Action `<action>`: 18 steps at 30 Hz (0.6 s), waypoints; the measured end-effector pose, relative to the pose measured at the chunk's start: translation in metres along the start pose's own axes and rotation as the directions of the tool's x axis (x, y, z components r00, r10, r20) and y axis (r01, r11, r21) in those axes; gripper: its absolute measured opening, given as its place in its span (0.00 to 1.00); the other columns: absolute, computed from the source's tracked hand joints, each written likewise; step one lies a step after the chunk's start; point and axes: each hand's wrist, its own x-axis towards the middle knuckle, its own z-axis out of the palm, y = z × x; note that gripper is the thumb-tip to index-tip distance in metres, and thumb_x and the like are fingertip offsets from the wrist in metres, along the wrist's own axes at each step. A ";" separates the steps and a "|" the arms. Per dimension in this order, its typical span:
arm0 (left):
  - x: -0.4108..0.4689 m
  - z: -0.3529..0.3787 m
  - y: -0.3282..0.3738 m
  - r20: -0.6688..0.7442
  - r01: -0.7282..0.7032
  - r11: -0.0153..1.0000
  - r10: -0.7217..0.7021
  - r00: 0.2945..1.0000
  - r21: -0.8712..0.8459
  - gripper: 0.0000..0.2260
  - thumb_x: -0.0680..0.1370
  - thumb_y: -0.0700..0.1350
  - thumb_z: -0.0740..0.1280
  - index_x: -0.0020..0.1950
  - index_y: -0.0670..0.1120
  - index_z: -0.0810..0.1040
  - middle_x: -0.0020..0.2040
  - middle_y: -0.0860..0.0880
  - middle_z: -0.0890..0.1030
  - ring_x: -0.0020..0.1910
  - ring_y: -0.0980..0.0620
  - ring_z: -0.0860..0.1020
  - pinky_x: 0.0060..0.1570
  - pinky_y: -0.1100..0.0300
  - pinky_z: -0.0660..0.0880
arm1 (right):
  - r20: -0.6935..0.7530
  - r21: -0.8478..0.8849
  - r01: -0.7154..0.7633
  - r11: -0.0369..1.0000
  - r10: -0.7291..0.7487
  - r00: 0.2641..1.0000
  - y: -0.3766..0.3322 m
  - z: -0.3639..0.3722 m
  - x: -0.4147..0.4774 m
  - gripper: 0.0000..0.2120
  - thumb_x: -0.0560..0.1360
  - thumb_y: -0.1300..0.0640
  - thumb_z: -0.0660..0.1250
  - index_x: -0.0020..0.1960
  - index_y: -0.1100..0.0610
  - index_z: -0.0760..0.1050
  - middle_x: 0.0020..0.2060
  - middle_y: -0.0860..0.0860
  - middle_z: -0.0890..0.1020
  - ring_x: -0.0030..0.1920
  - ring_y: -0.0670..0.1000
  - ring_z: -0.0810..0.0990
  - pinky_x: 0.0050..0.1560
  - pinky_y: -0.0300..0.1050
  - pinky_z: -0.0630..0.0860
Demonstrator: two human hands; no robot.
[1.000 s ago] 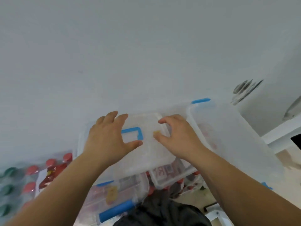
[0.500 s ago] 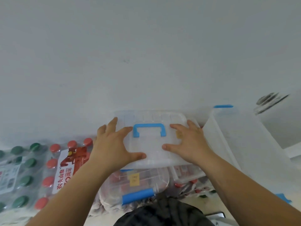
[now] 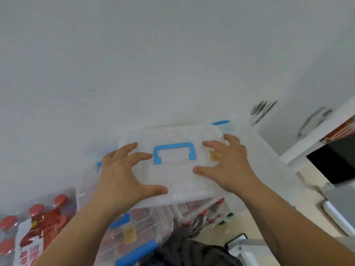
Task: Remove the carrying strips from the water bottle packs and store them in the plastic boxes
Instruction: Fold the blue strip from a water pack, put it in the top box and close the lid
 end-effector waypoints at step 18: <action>0.114 0.080 0.162 0.429 -0.624 0.779 0.544 0.721 0.061 0.46 0.47 0.73 0.74 0.65 0.66 0.73 0.78 0.59 0.61 0.78 0.46 0.51 0.78 0.50 0.50 | -0.254 0.347 -0.502 0.792 0.595 0.762 0.122 -0.034 -0.070 0.49 0.60 0.36 0.80 0.75 0.37 0.62 0.81 0.49 0.49 0.78 0.58 0.52 0.76 0.61 0.58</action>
